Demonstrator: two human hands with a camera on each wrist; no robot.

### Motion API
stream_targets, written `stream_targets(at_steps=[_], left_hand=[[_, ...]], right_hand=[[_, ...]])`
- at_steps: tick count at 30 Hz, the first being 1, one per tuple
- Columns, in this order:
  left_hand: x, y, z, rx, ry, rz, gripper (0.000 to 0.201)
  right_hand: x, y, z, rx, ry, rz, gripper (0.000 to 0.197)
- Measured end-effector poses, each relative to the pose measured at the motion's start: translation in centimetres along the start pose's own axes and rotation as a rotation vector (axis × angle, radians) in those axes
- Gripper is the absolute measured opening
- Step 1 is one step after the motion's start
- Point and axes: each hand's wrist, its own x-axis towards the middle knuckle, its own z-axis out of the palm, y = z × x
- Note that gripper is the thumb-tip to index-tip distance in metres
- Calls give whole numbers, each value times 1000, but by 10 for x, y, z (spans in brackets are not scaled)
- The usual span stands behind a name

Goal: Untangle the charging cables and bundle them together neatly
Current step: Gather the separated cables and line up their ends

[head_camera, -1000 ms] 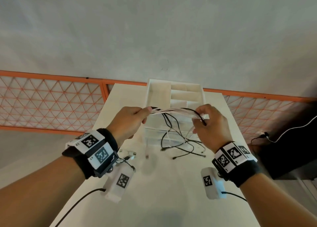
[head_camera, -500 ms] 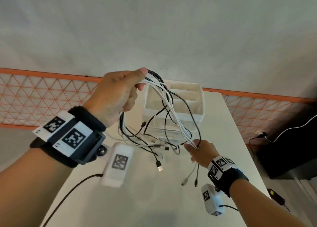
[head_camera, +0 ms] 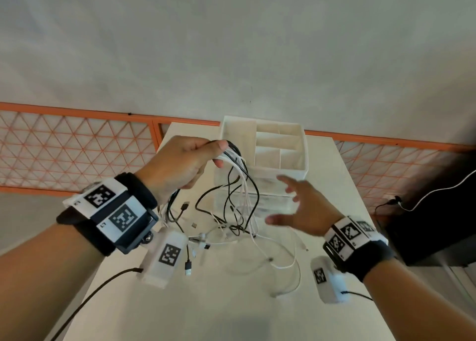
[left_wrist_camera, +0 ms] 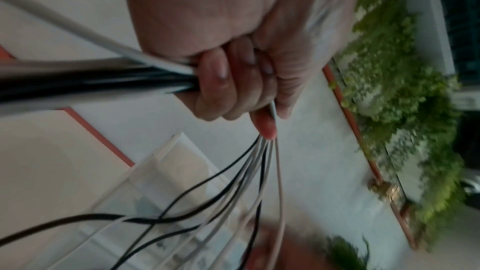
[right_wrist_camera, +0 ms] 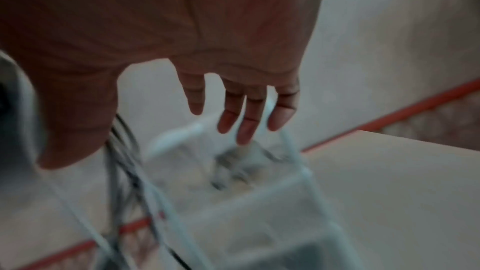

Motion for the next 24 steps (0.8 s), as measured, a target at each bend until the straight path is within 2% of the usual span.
stream_targets(at_steps=[2, 4, 6, 7, 12, 16, 18, 24], left_hand=[[-2, -2, 7, 76, -59, 0, 35], [-4, 1, 13, 170, -108, 11, 32], [-7, 6, 15, 228, -113, 53, 29], [-7, 9, 14, 245, -95, 74, 28], [-11, 8, -2, 248, -30, 121, 32], [-10, 6, -9, 149, -31, 59, 40], [-9, 5, -12, 134, -33, 34, 37], [-6, 11, -3, 143, 2, 46, 33]], right_hand=[[0, -40, -16, 145, 84, -166, 95], [2, -74, -22, 208, 155, -315, 58], [7, -90, -17, 295, 189, -372, 22], [10, -90, -14, 335, 177, -350, 14], [19, -61, -3, 313, 151, -199, 26], [12, -57, -7, 580, 196, -172, 7], [11, -58, -11, 635, 280, -182, 10], [11, -65, -12, 391, 394, -200, 13]])
